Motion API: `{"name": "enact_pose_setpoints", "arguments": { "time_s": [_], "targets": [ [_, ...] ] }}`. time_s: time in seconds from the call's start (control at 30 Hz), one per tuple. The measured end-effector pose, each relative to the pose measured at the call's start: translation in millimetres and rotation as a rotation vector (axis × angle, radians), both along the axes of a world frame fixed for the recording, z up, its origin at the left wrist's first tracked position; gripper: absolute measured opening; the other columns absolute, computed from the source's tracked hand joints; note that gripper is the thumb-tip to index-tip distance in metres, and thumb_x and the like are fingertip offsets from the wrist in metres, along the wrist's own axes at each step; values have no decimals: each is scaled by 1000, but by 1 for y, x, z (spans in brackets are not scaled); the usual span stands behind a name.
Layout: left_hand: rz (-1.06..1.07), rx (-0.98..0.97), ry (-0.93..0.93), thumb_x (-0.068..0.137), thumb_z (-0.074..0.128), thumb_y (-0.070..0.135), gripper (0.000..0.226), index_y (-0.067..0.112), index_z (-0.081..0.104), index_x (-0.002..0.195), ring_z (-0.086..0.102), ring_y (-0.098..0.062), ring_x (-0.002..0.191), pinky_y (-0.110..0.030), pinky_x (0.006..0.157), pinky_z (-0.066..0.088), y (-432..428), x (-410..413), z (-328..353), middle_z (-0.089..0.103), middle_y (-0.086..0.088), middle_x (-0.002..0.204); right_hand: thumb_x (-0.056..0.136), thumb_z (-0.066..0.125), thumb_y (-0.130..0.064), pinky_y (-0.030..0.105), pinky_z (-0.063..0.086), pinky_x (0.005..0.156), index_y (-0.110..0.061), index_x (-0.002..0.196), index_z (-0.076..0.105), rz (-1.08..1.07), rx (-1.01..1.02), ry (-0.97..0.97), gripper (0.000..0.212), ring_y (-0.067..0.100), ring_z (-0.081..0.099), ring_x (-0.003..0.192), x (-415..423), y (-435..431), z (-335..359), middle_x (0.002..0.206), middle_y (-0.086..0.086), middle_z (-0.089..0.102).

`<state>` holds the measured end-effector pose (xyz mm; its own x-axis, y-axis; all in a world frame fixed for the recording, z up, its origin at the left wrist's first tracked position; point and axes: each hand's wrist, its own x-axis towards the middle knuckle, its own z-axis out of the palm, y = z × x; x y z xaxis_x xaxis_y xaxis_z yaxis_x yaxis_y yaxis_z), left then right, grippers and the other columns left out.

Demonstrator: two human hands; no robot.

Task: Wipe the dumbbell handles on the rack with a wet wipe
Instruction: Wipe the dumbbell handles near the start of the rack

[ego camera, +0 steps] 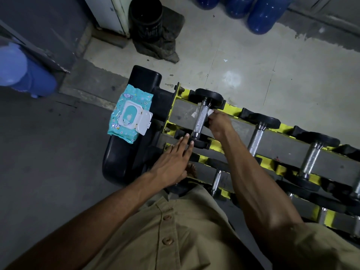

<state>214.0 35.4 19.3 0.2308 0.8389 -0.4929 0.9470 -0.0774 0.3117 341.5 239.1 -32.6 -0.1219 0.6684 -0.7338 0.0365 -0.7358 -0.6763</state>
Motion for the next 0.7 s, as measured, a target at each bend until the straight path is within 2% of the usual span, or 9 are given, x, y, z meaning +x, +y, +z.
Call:
{"name": "enact_pose_setpoints", "arguments": {
  "time_s": [0.07,0.13,0.2,0.33,0.5,0.6,0.63,0.7],
  "targets": [
    [0,2,7,94,64,33,105,8,-8,166,-5,-33,162,-49,130,19,0,0,0,-25,-19,171,100,46,-3,43,57,88,6,123,62,-70,-69,146,29,34,68,97,-5,-3,-10,110,19,70],
    [-2,-4,10,93,64,31,106,8,-8,166,-6,-33,162,-48,130,19,1,0,0,-25,-19,170,105,45,-17,42,55,89,1,134,58,-127,-127,219,37,31,67,105,-8,-11,-14,117,17,68],
    [-8,-10,10,92,65,30,107,7,-8,166,-6,-33,162,-48,130,19,1,1,2,-26,-19,170,108,42,-24,40,55,85,-7,128,60,-158,-178,280,33,29,69,106,-9,-11,-11,114,14,71],
    [-14,-20,23,93,66,31,108,7,-10,165,-8,-33,162,-48,130,18,2,0,6,-27,-19,170,106,36,-18,39,54,82,-6,119,63,-170,-207,305,32,27,69,98,-10,2,-10,113,13,70],
    [-4,-22,18,92,66,30,107,8,-8,166,-5,-32,162,-49,130,18,2,0,8,-25,-19,171,104,44,-16,34,58,71,-3,121,61,-361,-148,263,27,26,70,80,-23,-13,-9,104,19,70],
    [4,-15,15,92,67,32,108,8,-8,166,-4,-33,162,-49,130,19,1,1,7,-24,-19,171,104,41,-11,35,56,68,-1,103,62,-427,-193,277,23,28,67,75,-29,0,-6,87,18,69],
    [3,-11,15,93,67,32,107,8,-7,166,-4,-33,162,-49,130,19,1,1,6,-24,-19,171,102,42,-8,36,57,66,-1,97,63,-446,-178,262,23,28,66,72,-31,4,-4,82,16,68],
    [3,-2,12,94,66,33,106,7,-7,166,-4,-33,162,-49,129,19,1,1,4,-24,-19,171,99,50,-5,37,57,66,-6,91,66,-443,-5,113,18,25,64,71,-30,-3,-5,78,10,67]
  ]
}}
